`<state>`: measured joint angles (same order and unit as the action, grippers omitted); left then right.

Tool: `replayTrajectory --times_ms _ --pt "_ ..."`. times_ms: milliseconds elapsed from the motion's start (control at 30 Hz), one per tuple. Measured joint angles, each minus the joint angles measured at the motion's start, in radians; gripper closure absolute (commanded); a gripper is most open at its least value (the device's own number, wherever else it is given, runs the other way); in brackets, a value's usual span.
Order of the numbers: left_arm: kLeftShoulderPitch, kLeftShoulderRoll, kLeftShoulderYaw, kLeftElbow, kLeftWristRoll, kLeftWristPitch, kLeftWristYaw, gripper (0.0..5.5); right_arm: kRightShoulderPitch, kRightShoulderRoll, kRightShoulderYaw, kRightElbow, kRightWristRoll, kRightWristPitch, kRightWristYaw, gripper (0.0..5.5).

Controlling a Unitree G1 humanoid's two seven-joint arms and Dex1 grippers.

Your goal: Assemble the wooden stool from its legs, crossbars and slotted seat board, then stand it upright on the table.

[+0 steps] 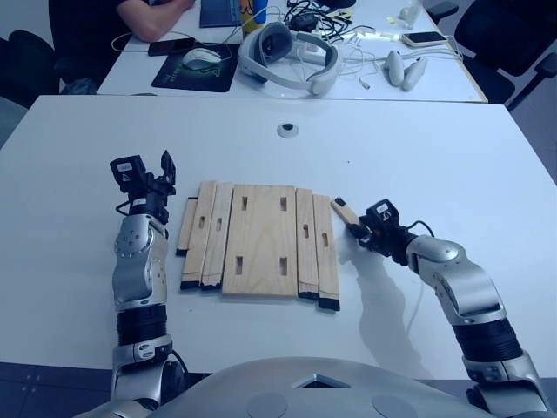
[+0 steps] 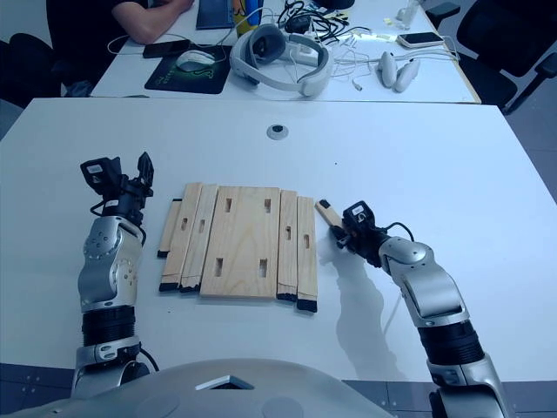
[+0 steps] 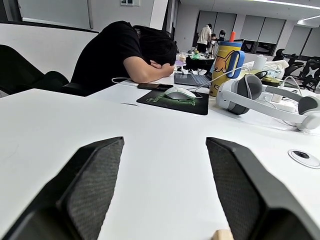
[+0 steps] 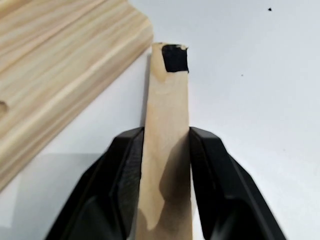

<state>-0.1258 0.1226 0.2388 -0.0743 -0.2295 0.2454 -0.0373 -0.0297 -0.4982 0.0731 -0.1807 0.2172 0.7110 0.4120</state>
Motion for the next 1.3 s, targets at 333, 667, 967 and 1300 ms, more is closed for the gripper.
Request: replayTrajectory --times_ms 333,667,967,1300 --pt "-0.241 0.08 0.076 -0.138 -0.372 0.432 -0.086 2.42 -0.181 0.189 -0.043 -0.049 0.135 -0.23 0.064 4.16" --pt "-0.363 0.002 0.123 -0.151 -0.67 0.775 0.06 2.42 -0.194 0.288 0.062 -0.041 0.084 -0.347 0.067 4.16" --pt "-0.363 -0.035 0.108 -0.107 -0.733 0.842 0.073 2.42 -0.161 0.323 0.104 0.005 0.034 -0.425 0.062 4.16" --pt "-0.363 -0.039 0.071 -0.101 -0.781 0.853 0.045 2.42 -0.16 0.356 0.122 0.045 0.028 -0.452 0.069 4.16"
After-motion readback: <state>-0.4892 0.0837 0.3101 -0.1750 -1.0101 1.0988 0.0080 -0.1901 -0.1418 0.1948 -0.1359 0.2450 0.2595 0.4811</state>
